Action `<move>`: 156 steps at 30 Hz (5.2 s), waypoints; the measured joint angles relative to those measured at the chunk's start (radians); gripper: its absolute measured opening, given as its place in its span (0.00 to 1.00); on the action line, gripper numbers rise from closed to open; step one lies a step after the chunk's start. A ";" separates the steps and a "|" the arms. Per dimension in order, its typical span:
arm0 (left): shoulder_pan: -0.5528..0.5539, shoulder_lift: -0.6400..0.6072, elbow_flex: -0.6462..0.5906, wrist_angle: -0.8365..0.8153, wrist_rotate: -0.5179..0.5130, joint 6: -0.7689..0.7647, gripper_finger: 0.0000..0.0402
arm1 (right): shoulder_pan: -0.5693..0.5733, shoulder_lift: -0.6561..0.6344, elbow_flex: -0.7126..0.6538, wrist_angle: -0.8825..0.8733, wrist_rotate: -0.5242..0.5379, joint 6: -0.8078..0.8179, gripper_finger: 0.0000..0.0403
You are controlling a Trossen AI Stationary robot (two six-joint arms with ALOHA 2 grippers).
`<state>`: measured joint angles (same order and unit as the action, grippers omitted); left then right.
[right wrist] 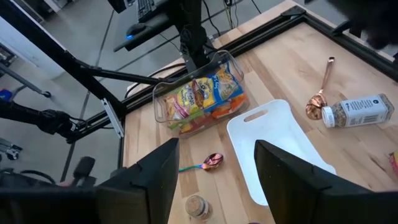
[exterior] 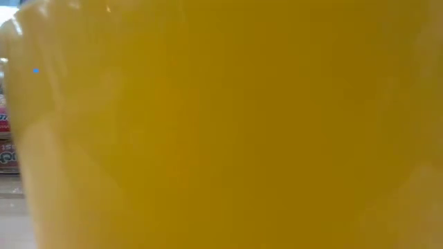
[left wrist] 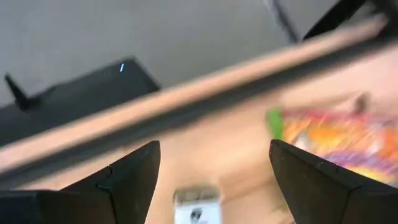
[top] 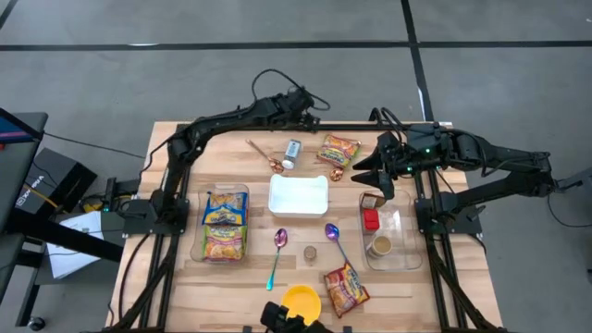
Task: Pick & Place Food Item
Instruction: Put the white seasoning bottle into the right transparent bin
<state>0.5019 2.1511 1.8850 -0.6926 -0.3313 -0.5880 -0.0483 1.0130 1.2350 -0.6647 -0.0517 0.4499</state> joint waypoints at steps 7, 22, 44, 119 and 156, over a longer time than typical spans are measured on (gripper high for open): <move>-0.022 0.070 0.000 -0.018 0.070 -0.024 0.74 | 0.000 0.000 0.000 -0.001 0.000 -0.002 0.50; -0.040 0.091 -0.004 -0.090 0.065 -0.096 0.93 | 0.000 0.000 0.000 -0.012 0.000 -0.008 0.50; -0.025 0.096 -0.147 0.082 0.067 -0.155 0.86 | 0.002 0.000 0.000 -0.047 0.000 -0.006 0.50; -0.014 -0.302 -0.187 0.359 0.451 -0.262 0.48 | 0.002 -0.056 -0.001 -0.031 -0.002 -0.005 0.50; -0.488 -0.708 -0.796 0.894 -0.379 -1.383 0.48 | 0.005 -0.023 0.000 0.176 0.026 -0.378 0.50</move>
<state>0.0142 1.4434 1.0892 0.2015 -0.7100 -1.9707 -0.0431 0.9901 1.2350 -0.4890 -0.0253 0.0715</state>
